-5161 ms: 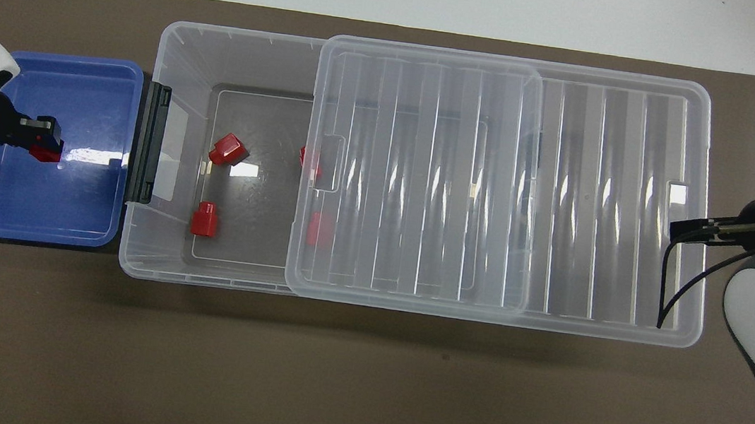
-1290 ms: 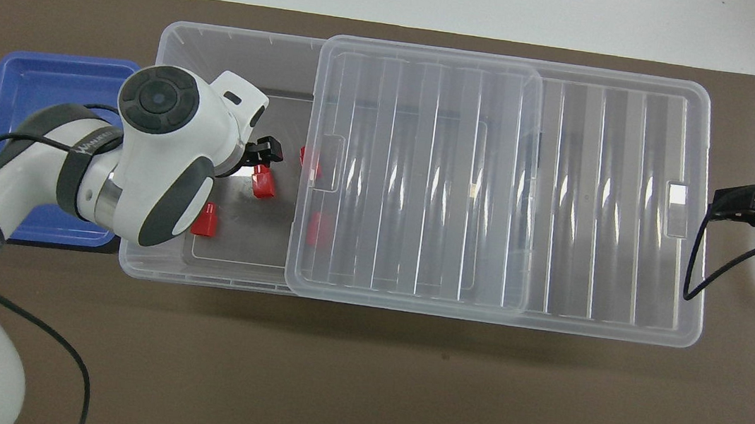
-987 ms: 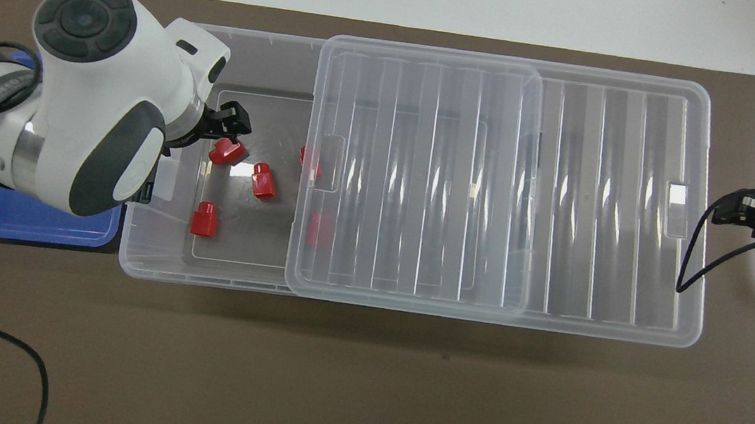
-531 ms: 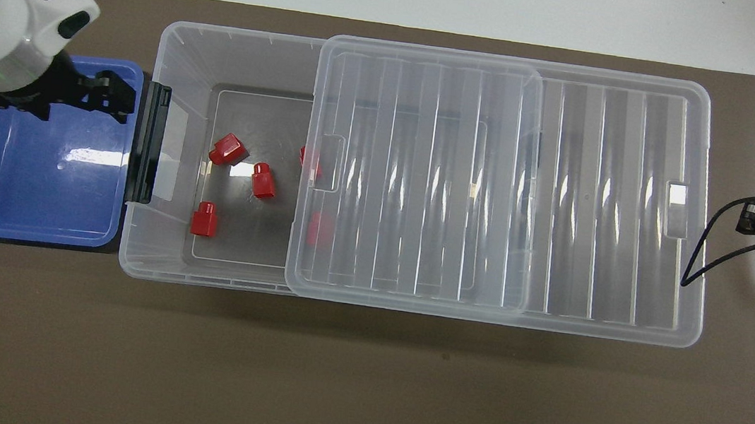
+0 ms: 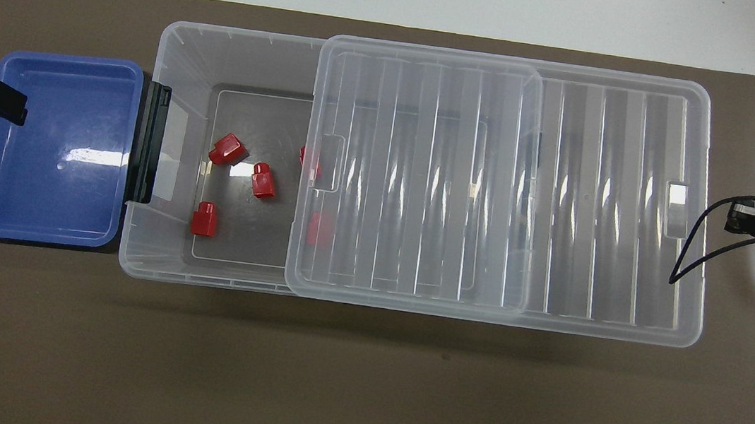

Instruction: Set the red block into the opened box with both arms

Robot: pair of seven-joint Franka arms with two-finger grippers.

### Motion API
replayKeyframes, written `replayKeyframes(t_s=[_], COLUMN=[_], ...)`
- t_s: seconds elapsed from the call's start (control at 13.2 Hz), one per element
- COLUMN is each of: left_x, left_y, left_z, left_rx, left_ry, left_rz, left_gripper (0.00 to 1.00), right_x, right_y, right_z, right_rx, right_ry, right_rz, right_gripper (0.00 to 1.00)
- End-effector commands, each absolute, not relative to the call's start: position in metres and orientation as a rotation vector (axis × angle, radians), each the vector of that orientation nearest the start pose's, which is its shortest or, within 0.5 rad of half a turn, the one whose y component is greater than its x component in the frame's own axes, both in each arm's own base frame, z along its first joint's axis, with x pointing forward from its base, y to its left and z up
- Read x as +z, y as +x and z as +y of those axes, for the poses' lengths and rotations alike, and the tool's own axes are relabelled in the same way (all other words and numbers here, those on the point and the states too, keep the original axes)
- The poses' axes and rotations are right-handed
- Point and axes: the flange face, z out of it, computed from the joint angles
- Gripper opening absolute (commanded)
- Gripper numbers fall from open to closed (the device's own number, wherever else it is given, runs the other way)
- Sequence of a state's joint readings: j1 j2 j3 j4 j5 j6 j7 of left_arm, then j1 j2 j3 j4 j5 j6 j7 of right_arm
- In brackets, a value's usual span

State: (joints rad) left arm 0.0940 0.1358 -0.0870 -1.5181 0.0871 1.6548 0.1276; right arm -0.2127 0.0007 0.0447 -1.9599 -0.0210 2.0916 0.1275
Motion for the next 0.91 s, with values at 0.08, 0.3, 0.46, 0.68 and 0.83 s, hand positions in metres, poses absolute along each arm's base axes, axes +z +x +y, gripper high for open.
replayKeyframes(t_s=[0.08,0.3,0.46,0.68,0.83], left_x=[0.590,0.619,0.622,0.609,0.610], left_y=[0.583,0.560,0.554,0.545,0.543], left_z=[0.028,0.022,0.018,-0.012,-0.015], left_rx=[0.001,0.008,0.022,0.026,0.031], left_ry=[-3.060,-3.055,-3.055,-3.046,-3.046], left_rz=[0.200,0.203,0.214,0.290,0.304], left_gripper=[1.00,1.00,1.00,1.00,1.00], right_x=[0.474,0.471,0.471,0.471,0.471], right_y=[0.559,0.561,0.562,0.563,0.563], right_z=[-0.090,-0.074,-0.055,-0.023,0.002], right_rx=[-0.190,-0.183,-0.173,-0.163,-0.161], right_ry=[-3.114,-3.117,-3.119,-3.124,-3.125], right_rz=[0.407,0.365,0.316,0.237,0.177], right_gripper=[0.00,0.00,0.00,0.00,0.00])
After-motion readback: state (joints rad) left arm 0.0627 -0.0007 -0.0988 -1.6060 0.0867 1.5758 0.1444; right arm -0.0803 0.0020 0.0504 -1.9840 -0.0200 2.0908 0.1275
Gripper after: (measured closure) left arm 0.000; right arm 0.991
